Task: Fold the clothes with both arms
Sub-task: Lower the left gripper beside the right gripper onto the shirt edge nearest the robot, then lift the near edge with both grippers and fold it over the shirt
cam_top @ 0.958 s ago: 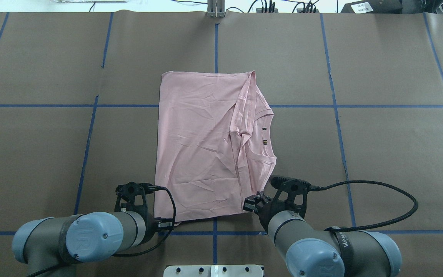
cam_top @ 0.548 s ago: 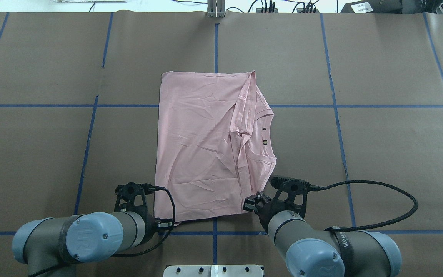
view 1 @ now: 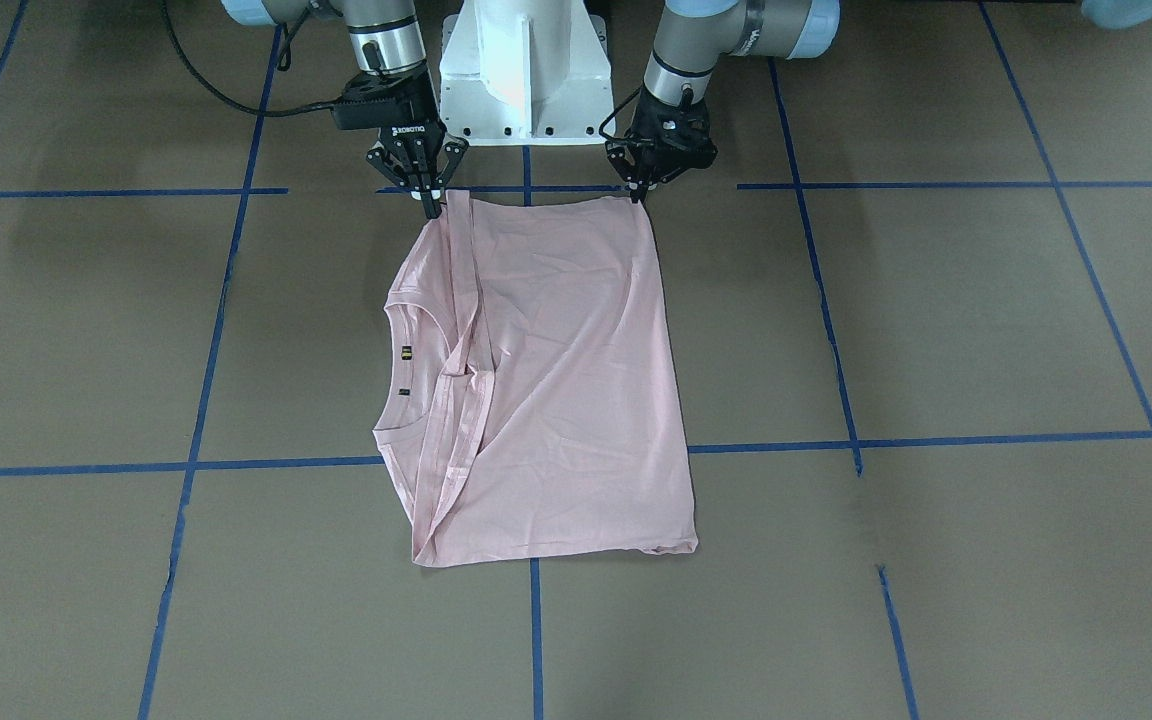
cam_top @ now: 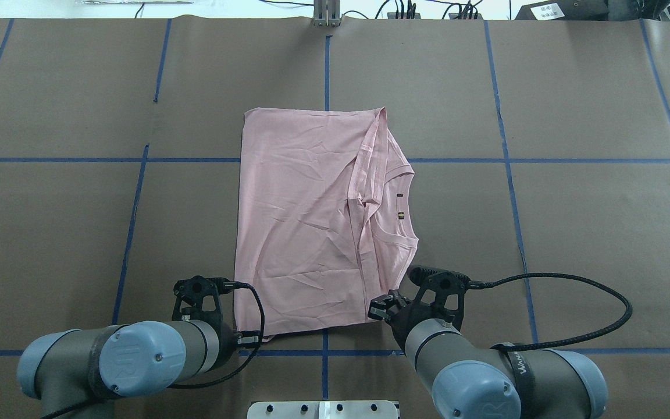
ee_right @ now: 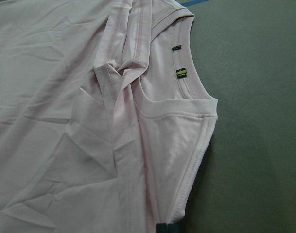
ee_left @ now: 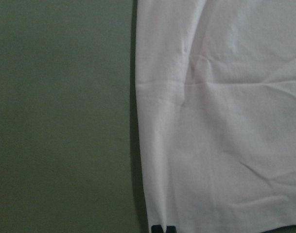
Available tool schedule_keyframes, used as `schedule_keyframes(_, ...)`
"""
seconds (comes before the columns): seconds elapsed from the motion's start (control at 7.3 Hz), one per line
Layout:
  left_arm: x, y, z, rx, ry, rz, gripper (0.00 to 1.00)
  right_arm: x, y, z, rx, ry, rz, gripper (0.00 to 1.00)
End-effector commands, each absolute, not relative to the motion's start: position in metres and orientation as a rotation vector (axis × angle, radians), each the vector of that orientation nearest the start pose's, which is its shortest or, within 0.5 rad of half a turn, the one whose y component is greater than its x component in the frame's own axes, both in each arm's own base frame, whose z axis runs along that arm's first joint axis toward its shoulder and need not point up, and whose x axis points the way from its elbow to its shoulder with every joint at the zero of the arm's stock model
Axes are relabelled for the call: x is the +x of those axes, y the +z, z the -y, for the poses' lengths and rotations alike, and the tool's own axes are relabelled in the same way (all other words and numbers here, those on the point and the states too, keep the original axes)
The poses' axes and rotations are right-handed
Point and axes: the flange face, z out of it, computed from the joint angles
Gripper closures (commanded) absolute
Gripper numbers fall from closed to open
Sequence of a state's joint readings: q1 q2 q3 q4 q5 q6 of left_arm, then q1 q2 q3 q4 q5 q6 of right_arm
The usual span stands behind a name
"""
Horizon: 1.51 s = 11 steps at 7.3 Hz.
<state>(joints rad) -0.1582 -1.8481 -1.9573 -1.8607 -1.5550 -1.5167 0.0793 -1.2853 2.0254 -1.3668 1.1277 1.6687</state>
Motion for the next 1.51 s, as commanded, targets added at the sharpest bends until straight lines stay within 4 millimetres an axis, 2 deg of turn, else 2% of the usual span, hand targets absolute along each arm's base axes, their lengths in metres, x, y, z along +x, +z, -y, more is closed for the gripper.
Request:
schedule_keyframes(0.0,0.519,0.281,0.221,0.121,-0.090,-0.999,1.00,-0.521,0.275,0.219,0.401,0.371,0.942,1.00)
schedule_keyframes(0.27,0.476,0.230,0.209,0.070,-0.057,-1.030,1.00,-0.486,0.242,0.209,0.391,0.353,0.922,1.00)
schedule_keyframes(0.41,0.438,0.194,0.198,0.040,-0.032,-1.037,1.00,-0.467,0.224,0.199,0.379,0.340,0.942,1.00)
schedule_keyframes(0.55,0.408,0.162,0.191,0.013,-0.018,-1.049,1.00,-0.456,0.212,0.195,0.373,0.335,0.955,1.00)
schedule_keyframes(0.68,0.396,0.139,0.191,0.014,-0.020,-1.062,1.00,-0.444,0.202,0.194,0.368,0.333,0.966,1.00)
schedule_keyframes(0.82,0.399,0.138,0.198,0.028,-0.022,-1.055,1.00,-0.450,0.203,0.192,0.367,0.326,0.950,1.00)
schedule_keyframes(0.96,0.401,0.144,0.218,0.088,0.008,-1.026,1.00,-0.456,0.200,0.199,0.372,0.327,0.944,1.00)
schedule_keyframes(1.1,0.406,0.154,0.251,0.132,-0.016,-0.982,1.00,-0.466,0.202,0.231,0.353,0.356,0.916,1.00)
schedule_keyframes(1.23,0.416,0.154,0.291,0.187,-0.023,-0.939,1.00,-0.477,0.205,0.270,0.343,0.383,0.877,1.00)
schedule_keyframes(1.37,0.416,0.156,0.330,0.230,-0.049,-0.907,1.00,-0.478,0.202,0.305,0.363,0.387,0.850,1.00)
